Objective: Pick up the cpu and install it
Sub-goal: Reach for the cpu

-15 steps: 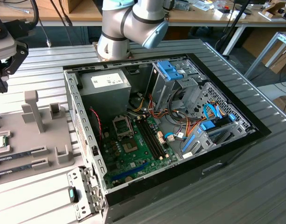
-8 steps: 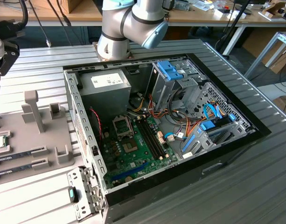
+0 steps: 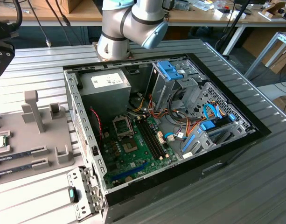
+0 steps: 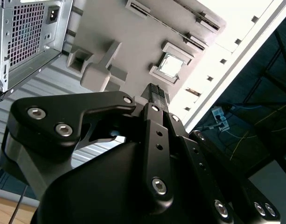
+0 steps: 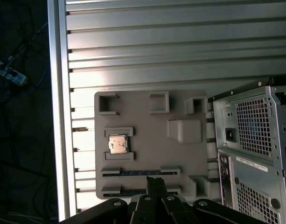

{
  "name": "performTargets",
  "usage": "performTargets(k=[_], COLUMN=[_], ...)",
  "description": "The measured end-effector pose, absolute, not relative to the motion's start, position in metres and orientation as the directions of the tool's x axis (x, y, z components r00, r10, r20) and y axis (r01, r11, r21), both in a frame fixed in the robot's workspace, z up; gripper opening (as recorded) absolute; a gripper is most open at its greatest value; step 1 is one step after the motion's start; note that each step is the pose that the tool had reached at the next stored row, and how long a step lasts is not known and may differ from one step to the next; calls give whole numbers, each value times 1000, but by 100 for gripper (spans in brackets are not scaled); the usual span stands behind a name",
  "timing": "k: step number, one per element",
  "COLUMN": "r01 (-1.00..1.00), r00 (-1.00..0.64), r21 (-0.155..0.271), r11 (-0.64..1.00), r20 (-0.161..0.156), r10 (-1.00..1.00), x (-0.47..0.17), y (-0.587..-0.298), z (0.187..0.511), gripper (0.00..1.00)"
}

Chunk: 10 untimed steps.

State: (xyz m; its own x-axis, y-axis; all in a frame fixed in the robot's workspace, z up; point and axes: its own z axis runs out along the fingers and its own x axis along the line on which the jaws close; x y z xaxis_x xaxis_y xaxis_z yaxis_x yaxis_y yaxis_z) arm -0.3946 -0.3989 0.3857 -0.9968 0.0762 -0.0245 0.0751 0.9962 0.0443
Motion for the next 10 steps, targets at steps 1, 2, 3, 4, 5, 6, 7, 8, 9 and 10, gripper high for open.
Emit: performTargets(k=[1,2,3,4,5,6,7,8,9,10], r01=[75,75,75,75,75,75,75,75,75,75], r00=[-997,-997,-997,-997,-997,-997,-997,-997,-997,-997], r21=[44,44,44,44,44,44,44,44,44,44], r11=[996,996,996,996,996,996,996,996,996,996], r20=[-24,-24,-24,-24,-24,-24,-24,-24,-24,-25], r10=[76,76,76,76,76,76,76,76,76,76], x=[-395,-396,-397,-397,-398,-398,-399,-399,-400,-401], y=[-399,-399,-399,-399,-399,-399,-399,-399,-399,-399], z=[386,386,385,385,385,385,385,385,385,385], gripper=[11,11,11,11,11,11,11,11,11,11])
